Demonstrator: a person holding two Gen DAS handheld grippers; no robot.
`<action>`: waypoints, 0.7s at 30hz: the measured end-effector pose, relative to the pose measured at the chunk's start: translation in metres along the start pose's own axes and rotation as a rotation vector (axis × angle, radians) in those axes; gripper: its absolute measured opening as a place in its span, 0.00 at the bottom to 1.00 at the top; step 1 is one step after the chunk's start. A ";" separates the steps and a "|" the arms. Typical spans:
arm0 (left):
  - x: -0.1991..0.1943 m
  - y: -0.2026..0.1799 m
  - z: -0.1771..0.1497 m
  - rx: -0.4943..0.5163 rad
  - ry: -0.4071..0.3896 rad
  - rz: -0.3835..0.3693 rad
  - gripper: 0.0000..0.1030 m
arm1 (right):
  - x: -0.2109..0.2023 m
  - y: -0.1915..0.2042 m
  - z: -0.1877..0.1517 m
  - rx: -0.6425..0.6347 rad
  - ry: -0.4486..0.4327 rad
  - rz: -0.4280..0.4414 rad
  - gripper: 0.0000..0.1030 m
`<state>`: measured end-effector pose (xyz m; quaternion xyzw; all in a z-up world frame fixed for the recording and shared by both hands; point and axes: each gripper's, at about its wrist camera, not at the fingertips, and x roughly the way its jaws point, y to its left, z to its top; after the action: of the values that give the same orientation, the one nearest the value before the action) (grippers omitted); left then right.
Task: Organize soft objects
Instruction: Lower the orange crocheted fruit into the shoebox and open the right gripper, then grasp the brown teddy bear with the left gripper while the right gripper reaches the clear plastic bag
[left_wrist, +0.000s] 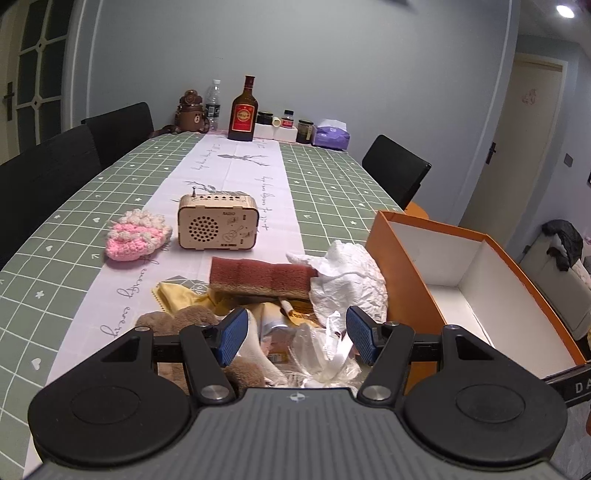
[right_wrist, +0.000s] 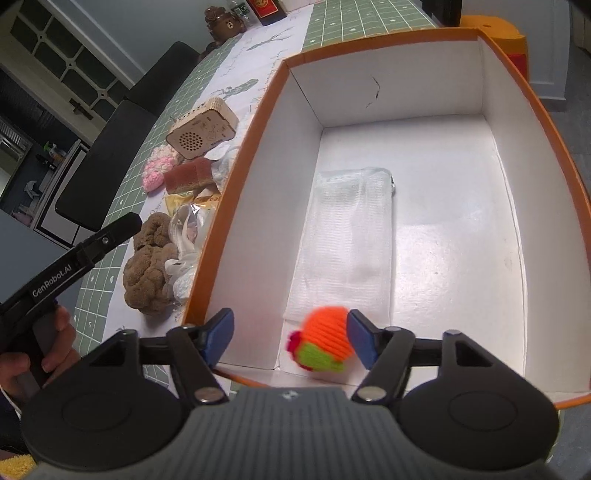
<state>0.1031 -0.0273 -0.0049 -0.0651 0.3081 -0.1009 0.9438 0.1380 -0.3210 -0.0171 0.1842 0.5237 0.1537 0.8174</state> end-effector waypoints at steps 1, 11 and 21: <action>-0.002 0.003 0.001 -0.006 -0.003 0.005 0.70 | -0.002 0.003 0.000 -0.005 -0.005 -0.011 0.68; -0.026 0.046 0.009 -0.071 -0.048 0.094 0.70 | -0.045 0.055 -0.012 -0.177 -0.288 -0.149 0.79; -0.038 0.094 0.009 -0.137 -0.047 0.221 0.70 | -0.031 0.128 -0.032 -0.279 -0.516 -0.006 0.86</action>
<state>0.0924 0.0732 0.0069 -0.0976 0.2975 0.0266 0.9493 0.0891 -0.2164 0.0545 0.1014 0.2728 0.1701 0.9415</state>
